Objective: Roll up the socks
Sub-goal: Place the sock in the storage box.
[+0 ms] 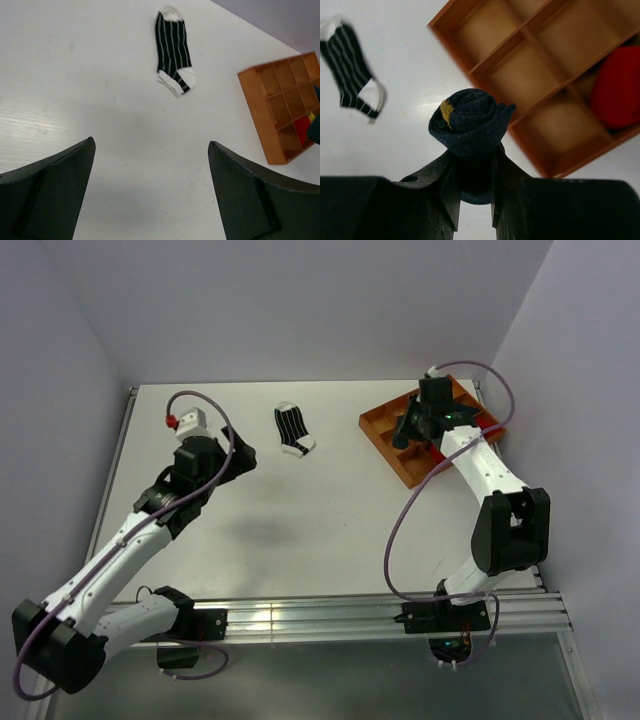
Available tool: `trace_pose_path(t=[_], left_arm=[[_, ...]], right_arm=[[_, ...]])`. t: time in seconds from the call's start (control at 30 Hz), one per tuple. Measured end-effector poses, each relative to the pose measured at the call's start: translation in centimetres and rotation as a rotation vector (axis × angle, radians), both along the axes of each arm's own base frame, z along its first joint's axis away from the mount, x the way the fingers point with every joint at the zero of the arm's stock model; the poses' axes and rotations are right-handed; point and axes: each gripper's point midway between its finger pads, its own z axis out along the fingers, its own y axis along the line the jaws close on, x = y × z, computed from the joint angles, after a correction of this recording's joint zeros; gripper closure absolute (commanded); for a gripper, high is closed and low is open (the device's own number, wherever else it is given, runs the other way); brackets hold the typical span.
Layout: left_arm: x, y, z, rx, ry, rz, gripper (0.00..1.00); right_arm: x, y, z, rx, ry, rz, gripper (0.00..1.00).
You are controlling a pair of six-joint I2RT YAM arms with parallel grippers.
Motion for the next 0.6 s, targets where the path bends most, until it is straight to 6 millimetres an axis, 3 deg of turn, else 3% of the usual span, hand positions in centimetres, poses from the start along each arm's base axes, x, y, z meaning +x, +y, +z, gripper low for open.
trace_pose_path(t=[0.2,0.37,0.47,0.6], left_arm=[[-1.7,5.3,4.1,0.100,-0.112,0.133,0.01],[-3.1,9.5,7.2,0.186,-0.226,0.262,0.01],[-3.8,11.2,7.4,0.223,-0.264,0.322,0.00],[-4.1,12.4,5.9,0.278,-0.249,0.361,0.01]], right_arm=[[1.3,-6.6,1.1,-0.084,-0.031,-0.114,1.00],[1.3,-9.2,0.2,-0.119,-0.013,-0.155,1.00],[1.4,-9.6,-2.1,-0.121,0.027,-0.161,1.00],[0.6,-9.5,-6.4,-0.119,0.133,-0.155,1.00]])
